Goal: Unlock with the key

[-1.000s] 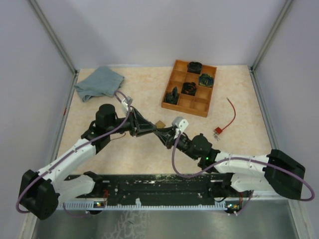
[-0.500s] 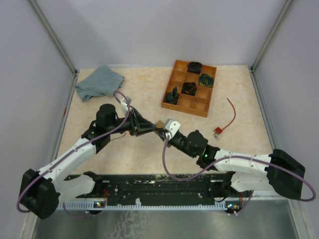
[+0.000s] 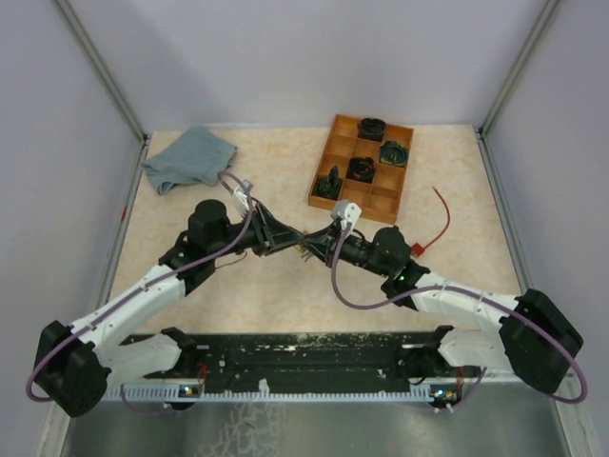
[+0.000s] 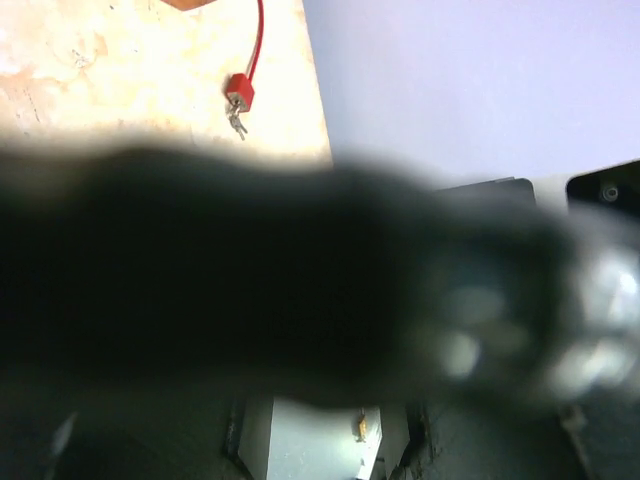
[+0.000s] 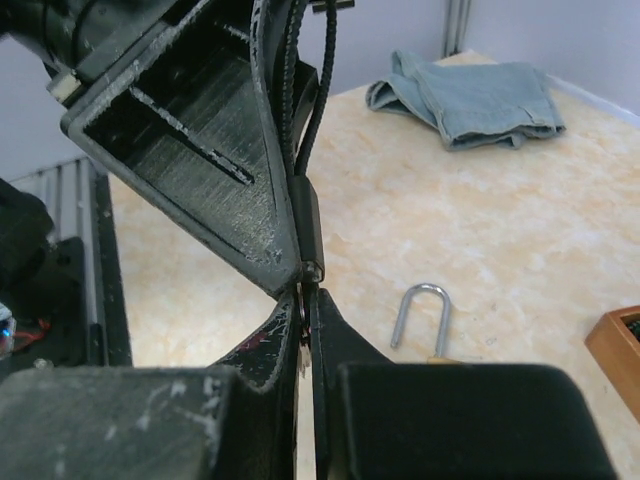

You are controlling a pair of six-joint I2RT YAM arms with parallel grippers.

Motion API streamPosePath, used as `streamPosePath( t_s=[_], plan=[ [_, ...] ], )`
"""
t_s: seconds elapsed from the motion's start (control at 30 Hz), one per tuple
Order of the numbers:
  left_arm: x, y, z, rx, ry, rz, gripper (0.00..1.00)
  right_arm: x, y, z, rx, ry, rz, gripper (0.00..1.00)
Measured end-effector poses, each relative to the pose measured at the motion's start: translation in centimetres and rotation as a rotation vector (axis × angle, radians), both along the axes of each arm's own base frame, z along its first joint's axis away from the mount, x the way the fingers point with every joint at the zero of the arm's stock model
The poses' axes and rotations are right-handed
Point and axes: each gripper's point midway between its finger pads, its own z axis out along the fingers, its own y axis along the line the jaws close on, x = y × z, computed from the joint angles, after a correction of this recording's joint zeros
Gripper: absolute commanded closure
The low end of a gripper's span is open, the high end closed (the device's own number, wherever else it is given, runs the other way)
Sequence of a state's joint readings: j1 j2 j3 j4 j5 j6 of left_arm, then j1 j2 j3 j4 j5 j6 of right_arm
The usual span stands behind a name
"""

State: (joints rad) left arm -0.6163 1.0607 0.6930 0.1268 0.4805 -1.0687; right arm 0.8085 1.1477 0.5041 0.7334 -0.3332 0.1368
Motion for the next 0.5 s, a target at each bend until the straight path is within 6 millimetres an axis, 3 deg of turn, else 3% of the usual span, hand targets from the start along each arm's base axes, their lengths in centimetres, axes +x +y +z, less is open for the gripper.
streamPosePath(
  t_s=[0.13,0.4,0.5],
  plan=[
    [-0.2,0.0,-1.0,0.035,0.014,0.0,1.0,-0.4,0.5,-1.2,-0.082,-0.058,-0.001,1.0],
    [0.2,0.3,-5.6,0.144,0.153,0.02,1.0,0.2,0.6,-5.8,-0.414,-0.267,-0.102,1.0],
    [0.1,0.1,-6.5,0.159,0.182,0.009,1.0,0.4,0.1,-6.7,-0.426,-0.224,-0.093,1.0]
  ],
)
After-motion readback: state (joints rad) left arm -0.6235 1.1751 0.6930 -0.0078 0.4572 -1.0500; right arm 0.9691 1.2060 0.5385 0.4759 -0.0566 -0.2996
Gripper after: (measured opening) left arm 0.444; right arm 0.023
